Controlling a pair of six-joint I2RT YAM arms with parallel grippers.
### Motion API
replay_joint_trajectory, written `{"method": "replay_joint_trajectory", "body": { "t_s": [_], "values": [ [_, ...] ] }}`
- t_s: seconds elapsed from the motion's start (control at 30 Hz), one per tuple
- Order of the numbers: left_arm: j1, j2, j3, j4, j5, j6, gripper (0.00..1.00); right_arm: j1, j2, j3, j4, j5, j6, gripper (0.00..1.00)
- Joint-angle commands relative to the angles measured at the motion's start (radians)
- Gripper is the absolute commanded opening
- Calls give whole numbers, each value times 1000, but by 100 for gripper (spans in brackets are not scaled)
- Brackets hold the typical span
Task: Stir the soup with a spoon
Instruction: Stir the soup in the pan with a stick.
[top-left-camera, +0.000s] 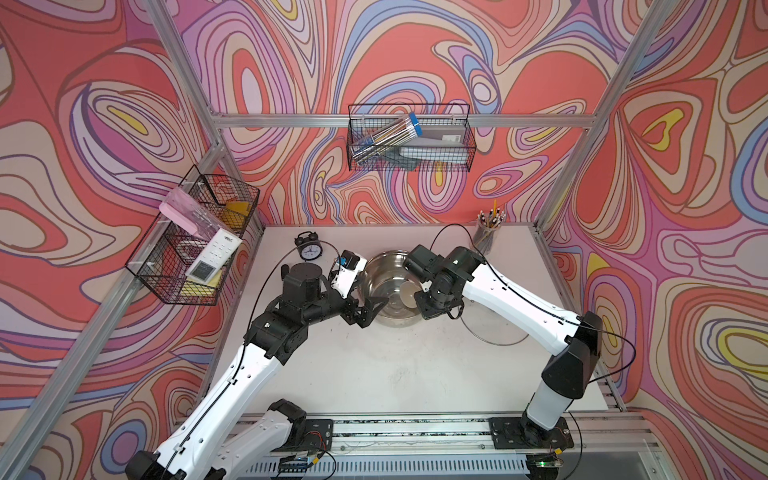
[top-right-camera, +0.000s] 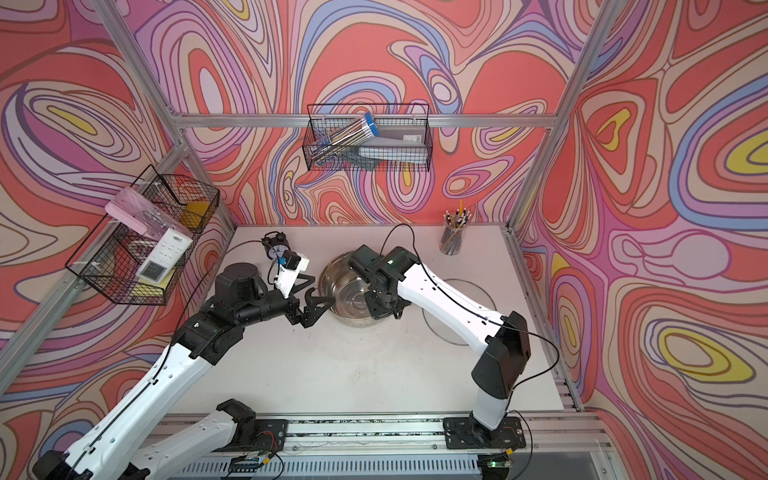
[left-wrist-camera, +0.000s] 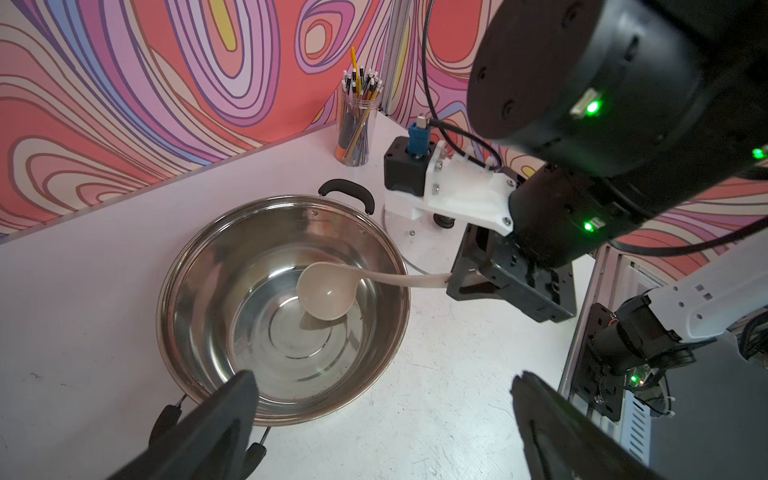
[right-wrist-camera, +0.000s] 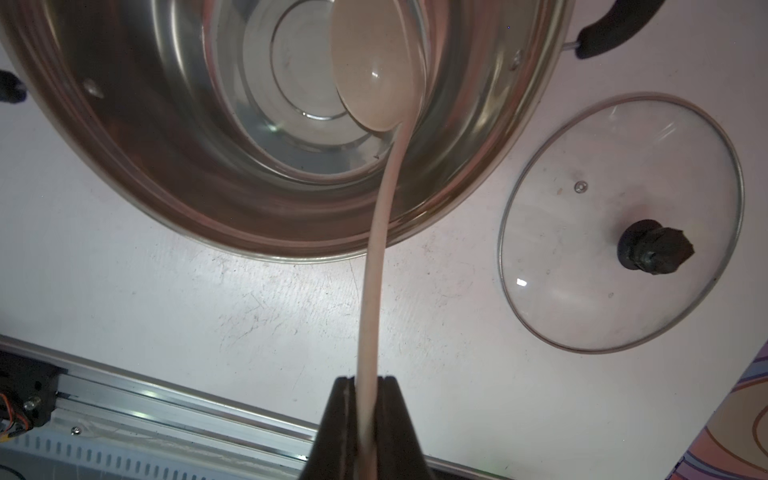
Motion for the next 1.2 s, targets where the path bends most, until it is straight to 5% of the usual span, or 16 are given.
{"method": "replay_joint_trajectory", "body": {
  "t_s": [0.0, 0.57, 0.93, 1.17],
  "values": [
    [-6, -8, -10, 26, 9, 10, 99, -24, 51, 55, 0, 47, -14, 0],
    [-7, -21, -1, 14, -16, 28, 99, -6, 241, 319, 20, -105, -81, 0],
    [-6, -13, -3, 40, -6, -7, 99, 68, 125, 168, 37, -102, -40, 0],
    [-6, 4, 4, 51, 0, -21, 99, 65, 8, 6, 30, 33, 10, 0]
  ]
}}
